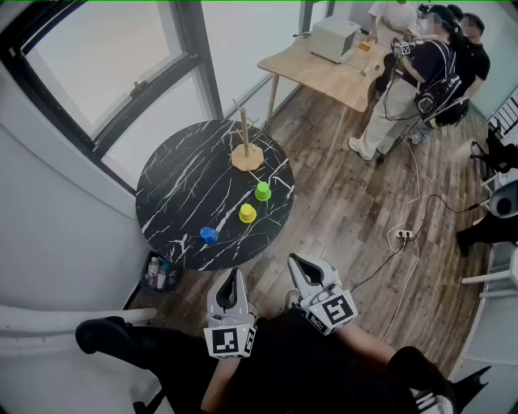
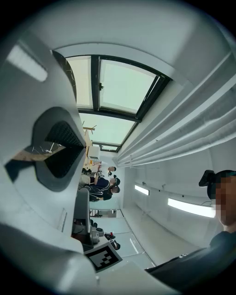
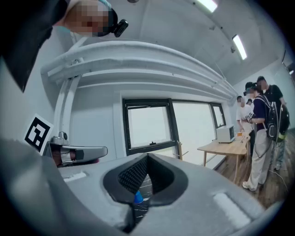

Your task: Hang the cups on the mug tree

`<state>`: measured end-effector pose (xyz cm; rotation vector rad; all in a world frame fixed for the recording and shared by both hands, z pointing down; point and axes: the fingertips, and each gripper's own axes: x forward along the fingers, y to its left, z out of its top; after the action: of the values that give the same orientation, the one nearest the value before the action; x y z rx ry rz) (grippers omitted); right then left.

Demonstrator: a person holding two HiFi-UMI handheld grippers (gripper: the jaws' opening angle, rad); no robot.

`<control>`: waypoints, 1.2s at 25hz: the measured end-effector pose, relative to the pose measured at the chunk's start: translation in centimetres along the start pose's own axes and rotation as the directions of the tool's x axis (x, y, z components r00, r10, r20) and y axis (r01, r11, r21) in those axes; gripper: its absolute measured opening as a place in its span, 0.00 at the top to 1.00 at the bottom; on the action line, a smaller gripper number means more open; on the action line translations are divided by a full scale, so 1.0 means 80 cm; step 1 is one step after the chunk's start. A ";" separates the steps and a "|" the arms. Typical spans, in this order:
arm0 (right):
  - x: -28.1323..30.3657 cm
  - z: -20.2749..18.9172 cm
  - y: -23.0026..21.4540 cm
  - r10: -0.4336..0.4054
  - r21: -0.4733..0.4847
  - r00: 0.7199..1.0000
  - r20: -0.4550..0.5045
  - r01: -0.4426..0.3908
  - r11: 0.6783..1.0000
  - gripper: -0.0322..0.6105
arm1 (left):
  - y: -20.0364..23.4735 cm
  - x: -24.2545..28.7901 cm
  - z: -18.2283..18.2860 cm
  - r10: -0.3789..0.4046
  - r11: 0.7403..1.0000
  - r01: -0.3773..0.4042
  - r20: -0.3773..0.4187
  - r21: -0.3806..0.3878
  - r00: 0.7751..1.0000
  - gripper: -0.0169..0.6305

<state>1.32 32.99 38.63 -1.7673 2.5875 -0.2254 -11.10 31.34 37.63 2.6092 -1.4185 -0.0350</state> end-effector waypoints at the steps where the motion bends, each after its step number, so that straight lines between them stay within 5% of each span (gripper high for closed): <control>1: 0.000 -0.001 0.000 0.000 0.000 1.000 0.000 0.000 1.000 0.96 | 0.000 0.000 0.000 0.000 1.000 0.000 0.000 0.001 1.000 0.98; 30: -0.025 -0.002 -0.070 0.038 0.029 0.999 -0.001 -0.038 0.999 0.96 | -0.059 0.043 -0.005 0.058 0.998 -0.057 -0.006 0.022 0.998 0.98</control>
<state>7.22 32.83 39.25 -1.7082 2.6022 -0.2631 -5.27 31.04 37.51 2.5815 -1.4990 -0.0039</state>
